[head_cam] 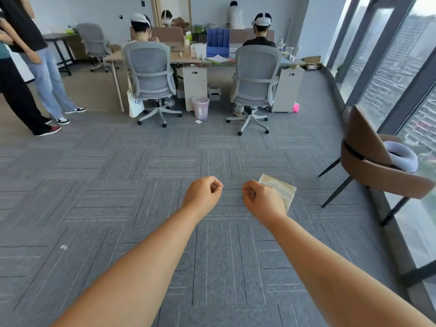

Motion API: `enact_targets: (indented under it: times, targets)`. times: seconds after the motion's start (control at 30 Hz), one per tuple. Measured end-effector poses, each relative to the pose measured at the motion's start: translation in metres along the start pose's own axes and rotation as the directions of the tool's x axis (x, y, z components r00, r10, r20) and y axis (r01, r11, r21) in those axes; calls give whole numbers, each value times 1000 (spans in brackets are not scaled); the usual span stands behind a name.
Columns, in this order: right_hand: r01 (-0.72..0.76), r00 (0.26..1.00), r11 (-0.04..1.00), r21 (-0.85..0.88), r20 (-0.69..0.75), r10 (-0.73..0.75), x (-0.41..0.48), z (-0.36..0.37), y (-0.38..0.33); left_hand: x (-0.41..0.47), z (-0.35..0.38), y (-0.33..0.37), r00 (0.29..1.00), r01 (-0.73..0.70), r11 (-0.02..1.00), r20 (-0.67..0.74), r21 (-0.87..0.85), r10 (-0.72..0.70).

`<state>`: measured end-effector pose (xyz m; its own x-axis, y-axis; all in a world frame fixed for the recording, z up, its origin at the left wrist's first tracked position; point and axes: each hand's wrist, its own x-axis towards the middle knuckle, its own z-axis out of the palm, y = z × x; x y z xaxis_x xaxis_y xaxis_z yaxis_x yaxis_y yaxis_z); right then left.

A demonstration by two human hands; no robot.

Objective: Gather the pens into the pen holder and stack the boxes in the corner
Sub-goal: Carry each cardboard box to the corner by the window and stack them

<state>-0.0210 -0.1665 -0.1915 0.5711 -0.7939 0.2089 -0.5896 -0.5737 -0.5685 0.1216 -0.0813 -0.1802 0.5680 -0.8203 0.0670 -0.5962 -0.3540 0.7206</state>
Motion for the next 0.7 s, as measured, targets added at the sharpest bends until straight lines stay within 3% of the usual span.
enact_targets:
  times: [0.43, 0.7]
  targets:
    - [-185, 982, 982, -37, -51, 183, 187, 58, 23, 233, 17, -27, 981, -125, 992, 147, 3, 123]
    - [-315, 939, 948, -34, -155, 306, 284, 81, 27, 359, 23, -33, 939, -244, 970, 255, 15, 232]
